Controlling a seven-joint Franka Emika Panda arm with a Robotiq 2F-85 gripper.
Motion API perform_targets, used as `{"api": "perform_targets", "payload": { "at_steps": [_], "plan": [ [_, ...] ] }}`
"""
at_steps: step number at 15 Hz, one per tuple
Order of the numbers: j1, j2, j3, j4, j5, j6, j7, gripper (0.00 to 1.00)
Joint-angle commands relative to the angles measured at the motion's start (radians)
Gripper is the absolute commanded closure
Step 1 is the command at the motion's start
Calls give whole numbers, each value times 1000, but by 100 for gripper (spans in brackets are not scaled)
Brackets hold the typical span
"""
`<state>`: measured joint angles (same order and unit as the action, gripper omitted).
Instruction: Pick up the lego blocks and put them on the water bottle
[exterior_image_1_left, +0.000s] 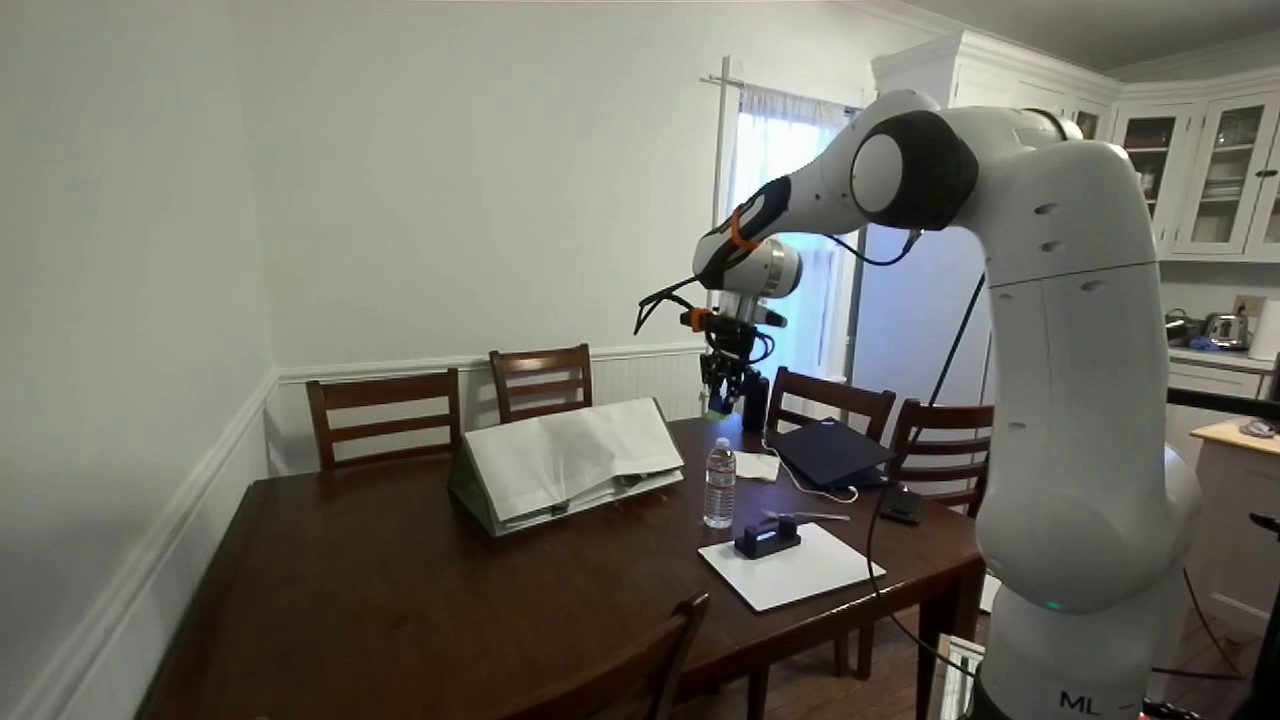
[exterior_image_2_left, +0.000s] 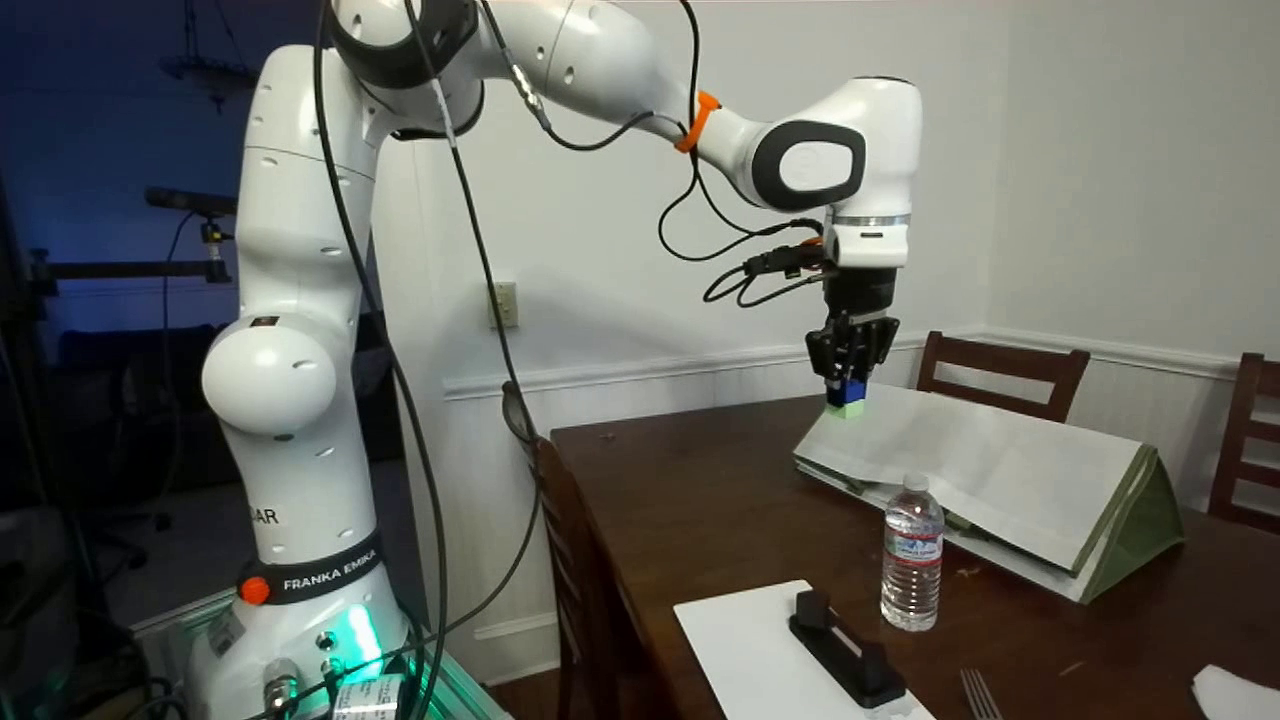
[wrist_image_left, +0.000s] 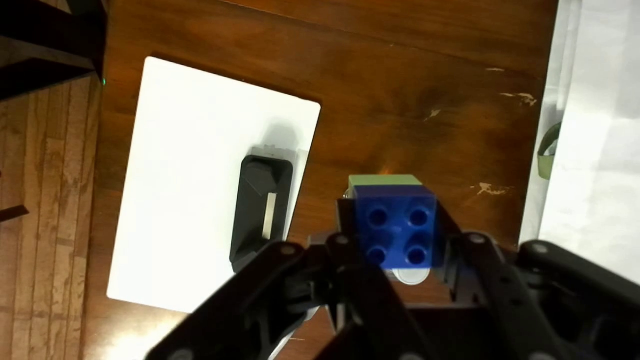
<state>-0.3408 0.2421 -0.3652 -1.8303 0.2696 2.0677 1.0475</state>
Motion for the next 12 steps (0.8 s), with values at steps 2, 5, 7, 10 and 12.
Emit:
{"api": "perform_targets", "payload": {
  "at_steps": [2,5,7,10,12],
  "plan": [
    [-21,83,-7,78,7,2,23,89],
    [-41,138,-8,115,25,27,23,89],
    [-57,175,-8,147,36,31,31,89],
    [-75,217,-9,185,31,30,47,89],
    [-83,238,-8,203,28,31,56,89]
  ]
}}
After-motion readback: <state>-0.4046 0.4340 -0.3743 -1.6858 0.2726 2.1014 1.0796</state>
